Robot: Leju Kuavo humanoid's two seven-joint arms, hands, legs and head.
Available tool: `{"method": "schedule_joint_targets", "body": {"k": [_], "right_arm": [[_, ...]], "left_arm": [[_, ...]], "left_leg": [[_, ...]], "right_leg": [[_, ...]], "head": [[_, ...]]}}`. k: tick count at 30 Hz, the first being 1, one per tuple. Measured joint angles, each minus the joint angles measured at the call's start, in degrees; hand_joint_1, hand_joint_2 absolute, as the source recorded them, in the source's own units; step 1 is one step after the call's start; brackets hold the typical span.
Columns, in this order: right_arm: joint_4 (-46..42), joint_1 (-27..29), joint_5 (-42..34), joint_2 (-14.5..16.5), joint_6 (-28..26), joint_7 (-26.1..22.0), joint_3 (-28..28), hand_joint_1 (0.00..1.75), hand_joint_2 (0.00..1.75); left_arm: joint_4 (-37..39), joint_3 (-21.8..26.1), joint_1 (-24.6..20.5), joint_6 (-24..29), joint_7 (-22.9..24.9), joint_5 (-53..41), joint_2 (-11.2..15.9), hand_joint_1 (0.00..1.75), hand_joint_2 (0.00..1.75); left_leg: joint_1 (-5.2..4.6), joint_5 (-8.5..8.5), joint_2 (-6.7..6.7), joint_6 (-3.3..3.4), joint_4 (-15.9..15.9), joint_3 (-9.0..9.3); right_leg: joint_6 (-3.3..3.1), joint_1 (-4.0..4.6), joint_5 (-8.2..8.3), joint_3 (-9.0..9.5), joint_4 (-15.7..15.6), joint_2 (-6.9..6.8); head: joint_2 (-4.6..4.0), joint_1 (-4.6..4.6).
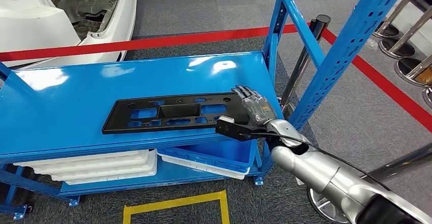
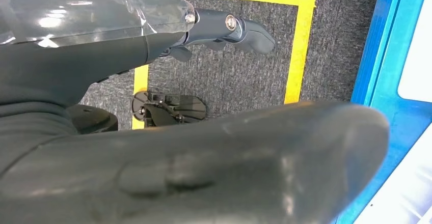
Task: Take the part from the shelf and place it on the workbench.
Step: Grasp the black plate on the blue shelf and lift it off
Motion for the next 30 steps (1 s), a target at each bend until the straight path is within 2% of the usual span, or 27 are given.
{"method": "schedule_joint_targets", "body": {"k": [11, 15, 20, 24, 30], "right_arm": [[1.7, -0.8, -0.6, 0.0, -0.3, -0.2, 0.5, 0.00, 1.75], [2.4, -1.5, -0.8, 0.0, -0.8, -0.5, 1.1, 0.00, 0.00], [3.9, -3.5, -0.6, 0.1, -1.5, -1.7, 2.4, 0.00, 0.00], [5.7, -5.7, -1.9, 0.5, -1.1, -3.3, 4.0, 0.00, 1.75], [8.6, -8.7, -3.2, 2.3, -0.4, -5.3, 6.3, 0.00, 1.75]], "left_arm": [[0.0, 0.0, 0.0, 0.0, 0.0, 0.0, 0.0, 0.00, 0.00], [0.0, 0.0, 0.0, 0.0, 0.0, 0.0, 0.0, 0.00, 0.00], [0.0, 0.0, 0.0, 0.0, 0.0, 0.0, 0.0, 0.00, 0.00], [0.0, 0.0, 0.0, 0.2, 0.0, 0.0, 0.0, 0.00, 0.00], [0.0, 0.0, -0.1, 0.2, 0.0, 0.0, 0.0, 0.00, 0.00]], "left_leg": [[0.00, 0.00, 0.00, 0.00, 0.0, 0.01], [0.00, 0.00, 0.00, 0.00, 0.0, 0.02], [-0.01, 0.01, 0.00, 0.00, 0.0, 0.02], [-0.01, 0.01, -0.01, -0.01, 0.0, 0.02], [0.00, 0.01, -0.03, -0.01, 0.0, 0.03]], "right_leg": [[0.00, 0.00, 0.00, 0.01, 0.0, 0.00], [0.00, 0.00, 0.00, 0.02, 0.0, 0.00], [0.00, 0.00, 0.00, 0.05, 0.0, 0.00], [0.00, 0.02, 0.00, 0.07, 0.0, -0.01], [-0.01, 0.04, 0.00, 0.08, 0.0, -0.04]], "head": [[0.00, 0.00], [0.00, 0.00], [0.00, 0.00], [0.00, 0.00], [0.00, -0.01]]}}
